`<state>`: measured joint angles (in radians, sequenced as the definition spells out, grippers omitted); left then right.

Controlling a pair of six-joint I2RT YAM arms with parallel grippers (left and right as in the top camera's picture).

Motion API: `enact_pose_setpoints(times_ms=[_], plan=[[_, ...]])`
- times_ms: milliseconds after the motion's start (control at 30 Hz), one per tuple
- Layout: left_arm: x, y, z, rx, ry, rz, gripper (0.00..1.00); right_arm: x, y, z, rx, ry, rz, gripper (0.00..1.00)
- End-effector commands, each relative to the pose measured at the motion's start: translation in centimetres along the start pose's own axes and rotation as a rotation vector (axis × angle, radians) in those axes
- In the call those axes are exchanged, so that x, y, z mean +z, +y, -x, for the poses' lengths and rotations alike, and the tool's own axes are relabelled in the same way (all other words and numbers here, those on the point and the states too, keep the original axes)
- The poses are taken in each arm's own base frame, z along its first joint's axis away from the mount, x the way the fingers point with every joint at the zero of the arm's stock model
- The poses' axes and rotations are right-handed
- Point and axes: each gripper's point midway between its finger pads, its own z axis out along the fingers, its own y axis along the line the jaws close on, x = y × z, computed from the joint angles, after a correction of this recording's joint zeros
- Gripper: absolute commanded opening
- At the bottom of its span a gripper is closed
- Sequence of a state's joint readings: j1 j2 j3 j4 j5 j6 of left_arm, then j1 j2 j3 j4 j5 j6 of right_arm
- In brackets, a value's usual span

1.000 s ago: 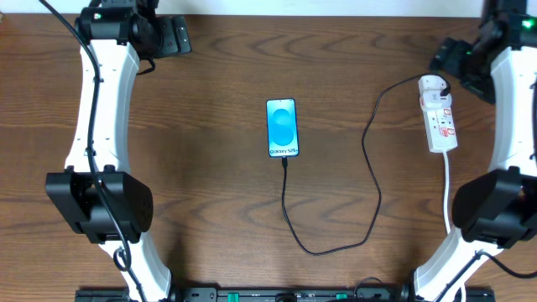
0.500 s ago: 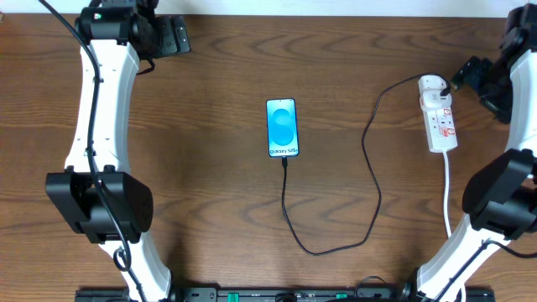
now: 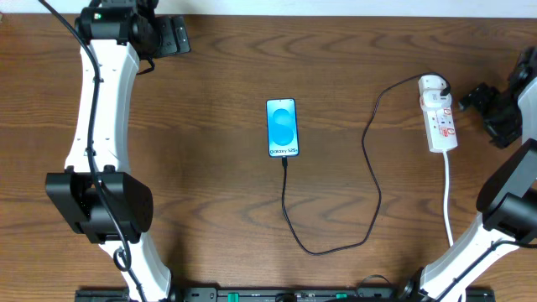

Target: Plug charger to phone and switch on socket

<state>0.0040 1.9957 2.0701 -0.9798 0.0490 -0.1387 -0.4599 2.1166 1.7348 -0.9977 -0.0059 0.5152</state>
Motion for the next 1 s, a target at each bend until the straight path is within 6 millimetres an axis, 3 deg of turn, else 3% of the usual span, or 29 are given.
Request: enact_pose_setpoints(times_ms=[0,200,467,633,967], plan=[[0.4,0.5,-0.2,-0.016,0.01,0.017,0.97,1.7,0.8,-1.1,0.008,0.043,0.062,0.99],[0.4,0.5,-0.2,-0.016,0.01,0.017,0.97,2.5,2.4,-0.8,0.004,0.026,0.155,0.99],[0.4,0.5,-0.2,-0.016,0.01,0.017,0.98,2.5,2.1,-0.5,0.037,0.013,0.133,0.99],[0.4,0.5,-0.2,-0.016,0.009,0.017,0.97,3.0,0.6,-0.1,0.096,-0.023,0.051,0.99],[0.4,0.5,-0.2,-0.016,0.01,0.017,0.98,3.1,0.9,-0.2,0.093,-0.019,0.062,0.99]])
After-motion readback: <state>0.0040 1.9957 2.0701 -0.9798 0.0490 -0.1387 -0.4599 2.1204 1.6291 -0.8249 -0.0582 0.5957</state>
